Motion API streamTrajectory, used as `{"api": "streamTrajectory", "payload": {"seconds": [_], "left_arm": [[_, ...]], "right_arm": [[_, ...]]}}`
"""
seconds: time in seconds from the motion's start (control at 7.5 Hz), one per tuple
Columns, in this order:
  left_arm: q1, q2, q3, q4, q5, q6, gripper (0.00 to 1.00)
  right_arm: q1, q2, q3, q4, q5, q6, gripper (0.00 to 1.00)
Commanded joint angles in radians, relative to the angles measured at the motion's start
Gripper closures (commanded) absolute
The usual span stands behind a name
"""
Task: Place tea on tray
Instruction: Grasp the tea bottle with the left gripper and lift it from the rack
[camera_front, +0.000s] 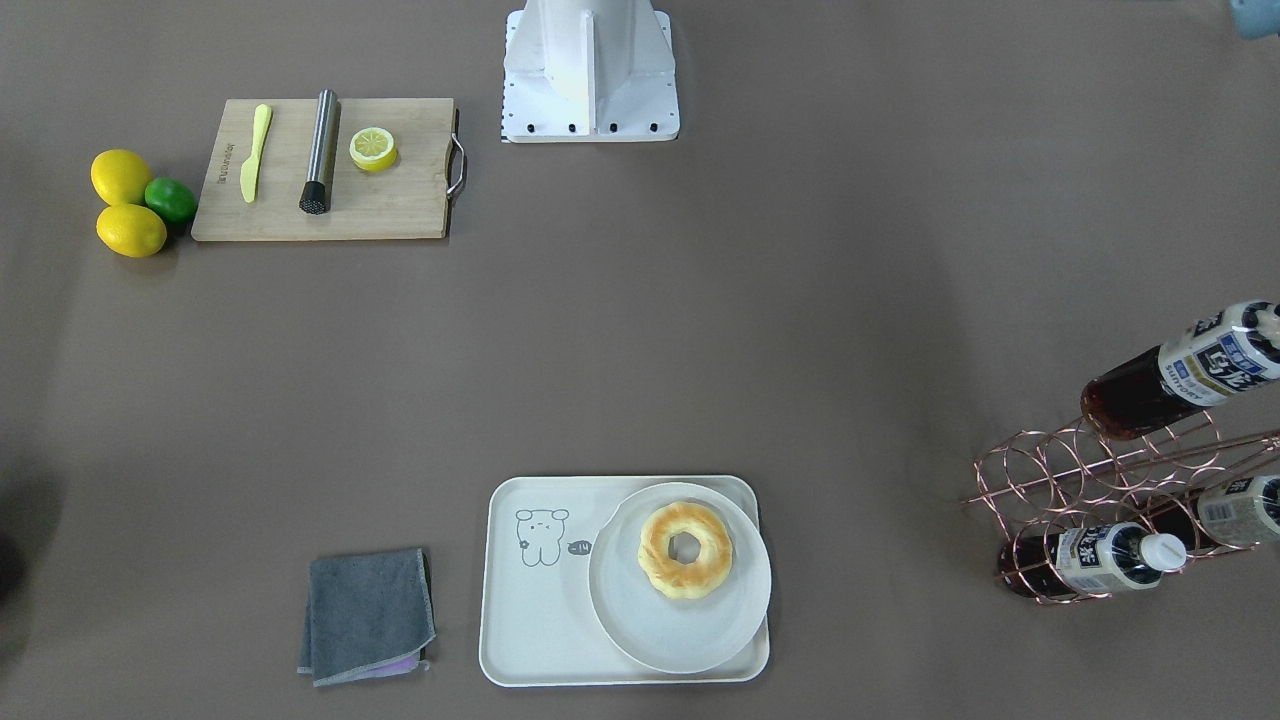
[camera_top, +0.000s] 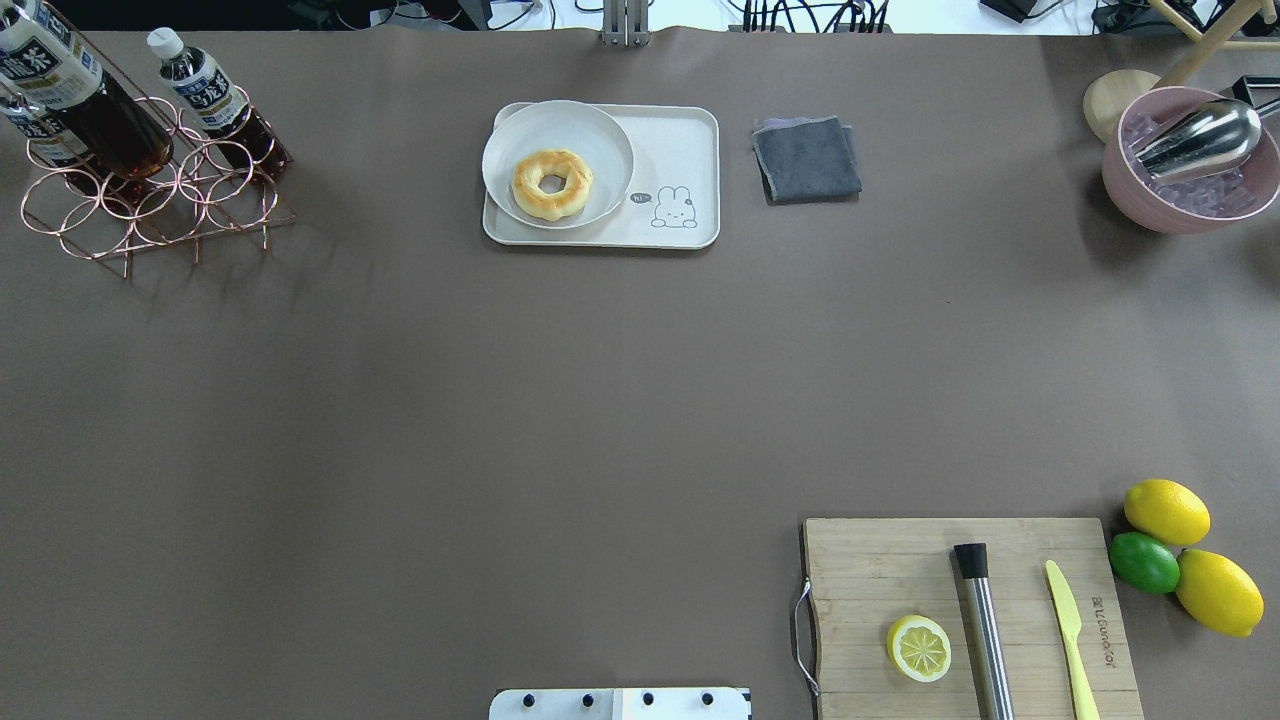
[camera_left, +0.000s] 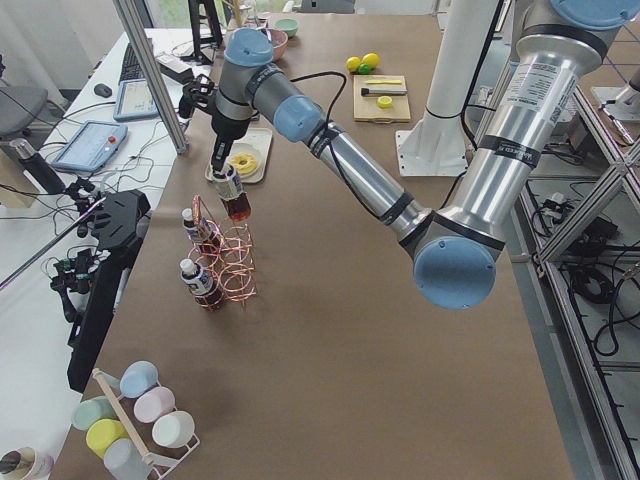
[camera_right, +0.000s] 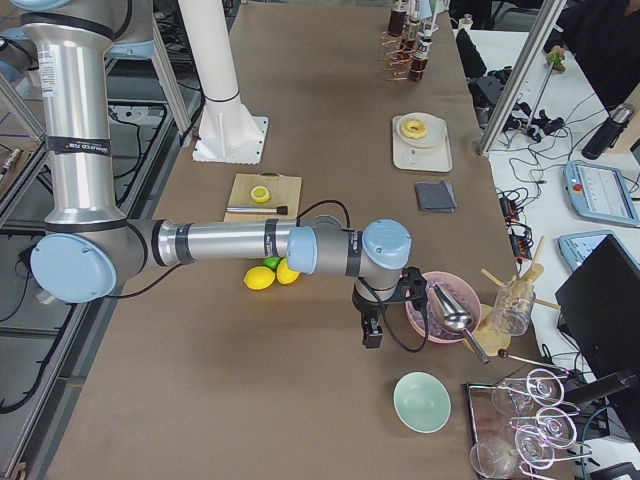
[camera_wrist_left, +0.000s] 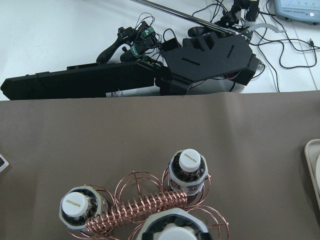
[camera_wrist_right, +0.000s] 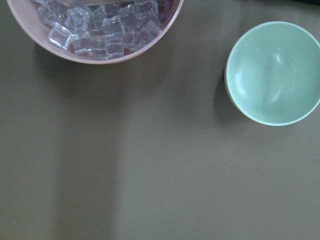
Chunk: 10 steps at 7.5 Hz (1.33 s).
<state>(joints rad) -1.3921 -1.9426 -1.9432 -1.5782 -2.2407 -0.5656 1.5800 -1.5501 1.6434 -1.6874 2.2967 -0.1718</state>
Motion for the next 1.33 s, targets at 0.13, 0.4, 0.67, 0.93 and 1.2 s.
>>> {"api": "streamTrajectory", "payload": {"seconds": [0.13, 0.4, 0.67, 0.93, 1.2], "left_arm": [[0.180, 0.022, -0.137, 0.027, 0.051, -0.270, 1.00], [0.301, -0.155, -0.120, 0.192, 0.141, -0.348, 1.00], [0.439, -0.341, -0.097, 0.398, 0.291, -0.379, 1.00], [0.583, -0.482, -0.005, 0.397, 0.408, -0.543, 1.00], [0.730, -0.562, 0.033, 0.395, 0.525, -0.627, 1.00]], "right_arm": [[0.000, -0.004, -0.002, 0.000, 0.000, 0.000, 0.00], [-0.002, -0.004, -0.002, 0.000, 0.000, 0.000, 0.00], [-0.001, -0.002, -0.002, 0.000, -0.002, 0.000, 0.00], [-0.002, -0.002, -0.002, 0.000, -0.003, 0.000, 0.00], [0.000, -0.004, 0.001, 0.000, -0.002, 0.000, 0.00]]}}
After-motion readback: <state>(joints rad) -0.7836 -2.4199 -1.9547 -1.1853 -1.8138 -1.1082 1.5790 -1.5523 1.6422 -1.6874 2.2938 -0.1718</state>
